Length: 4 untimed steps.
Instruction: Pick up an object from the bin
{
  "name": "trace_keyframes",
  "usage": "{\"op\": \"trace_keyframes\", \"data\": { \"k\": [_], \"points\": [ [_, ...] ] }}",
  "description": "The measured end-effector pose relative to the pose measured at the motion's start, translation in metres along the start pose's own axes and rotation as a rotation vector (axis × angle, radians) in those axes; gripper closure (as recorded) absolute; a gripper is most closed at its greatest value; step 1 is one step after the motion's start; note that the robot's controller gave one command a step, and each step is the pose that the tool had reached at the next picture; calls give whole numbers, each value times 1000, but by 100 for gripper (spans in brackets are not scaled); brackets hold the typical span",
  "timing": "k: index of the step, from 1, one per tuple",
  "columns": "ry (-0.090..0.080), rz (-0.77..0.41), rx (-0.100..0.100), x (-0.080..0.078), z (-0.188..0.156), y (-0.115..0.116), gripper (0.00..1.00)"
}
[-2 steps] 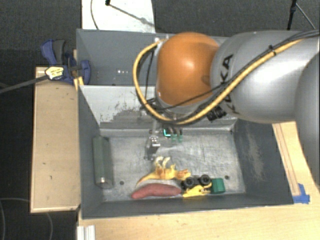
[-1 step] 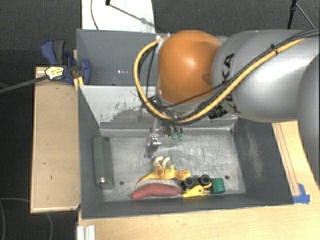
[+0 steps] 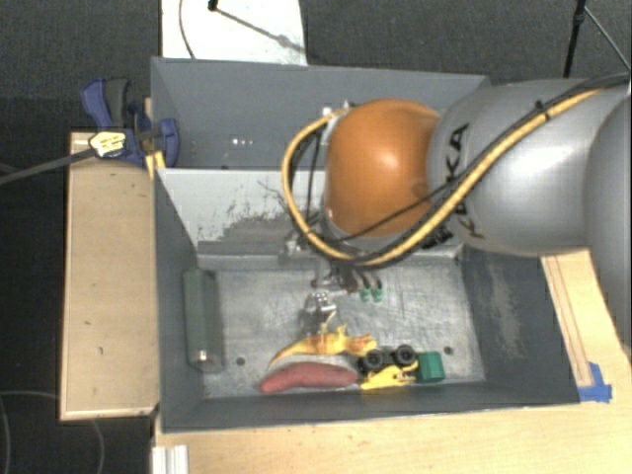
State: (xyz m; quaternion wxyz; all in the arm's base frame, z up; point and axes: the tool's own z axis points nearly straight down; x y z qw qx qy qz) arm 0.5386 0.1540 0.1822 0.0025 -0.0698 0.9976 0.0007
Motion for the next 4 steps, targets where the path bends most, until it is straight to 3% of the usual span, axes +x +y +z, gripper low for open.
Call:
{"op": "trace_keyframes", "data": {
  "k": [1, 2, 3, 4],
  "points": [
    [4, -368, 0, 18, 15, -16, 0],
    [2, -561, -1, 42, 46, -53, 0],
    [2, -776, 0, 43, 89, -45, 0],
    [3, -138, -3, 31, 110, -50, 100]
  ]
}}
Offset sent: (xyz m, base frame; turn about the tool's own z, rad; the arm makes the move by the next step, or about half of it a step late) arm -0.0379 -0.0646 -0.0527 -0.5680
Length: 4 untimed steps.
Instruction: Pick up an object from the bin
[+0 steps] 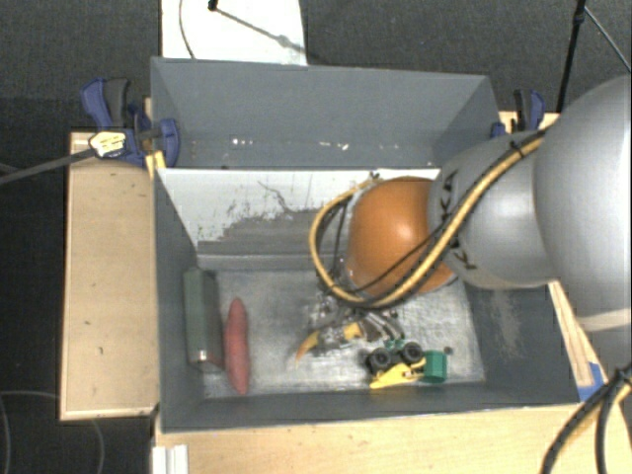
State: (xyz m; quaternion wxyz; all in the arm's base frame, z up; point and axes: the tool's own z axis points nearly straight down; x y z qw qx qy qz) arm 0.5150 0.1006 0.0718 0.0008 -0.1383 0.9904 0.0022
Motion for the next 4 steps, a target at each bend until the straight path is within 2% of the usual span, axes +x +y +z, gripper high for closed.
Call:
{"op": "trace_keyframes", "data": {
  "k": [2, 3, 4],
  "points": [
    [-2, 223, 1, -2, -2, -4, 100],
    [1, 257, 3, -1, -7, -3, 100],
    [0, 231, 4, -1, -16, -4, 100]
  ]
}}
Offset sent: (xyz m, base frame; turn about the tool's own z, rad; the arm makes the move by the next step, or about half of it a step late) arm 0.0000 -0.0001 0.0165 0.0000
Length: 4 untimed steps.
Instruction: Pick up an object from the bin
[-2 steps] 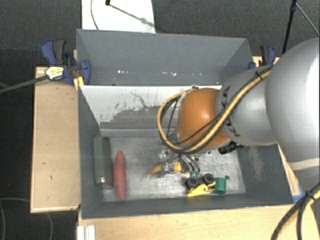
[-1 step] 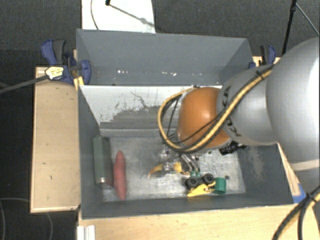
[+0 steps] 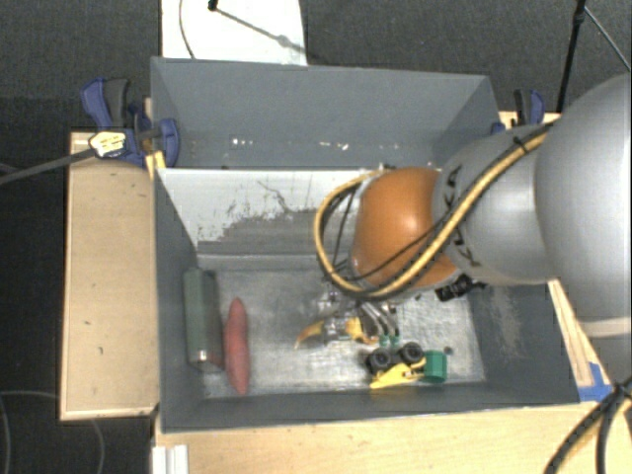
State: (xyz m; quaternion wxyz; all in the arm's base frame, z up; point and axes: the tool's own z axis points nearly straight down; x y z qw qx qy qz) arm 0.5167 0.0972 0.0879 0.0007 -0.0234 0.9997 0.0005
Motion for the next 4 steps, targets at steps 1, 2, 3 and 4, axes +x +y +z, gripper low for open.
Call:
{"op": "trace_keyframes", "data": {
  "k": [1, 2, 3, 4],
  "points": [
    [-3, -46, 0, -1, -7, 0, 100],
    [-3, -56, 0, -1, -11, 0, 100],
    [3, -27, 0, 0, -17, 0, 100],
    [7, -13, 1, 1, -38, 0, 100]
  ]
}}
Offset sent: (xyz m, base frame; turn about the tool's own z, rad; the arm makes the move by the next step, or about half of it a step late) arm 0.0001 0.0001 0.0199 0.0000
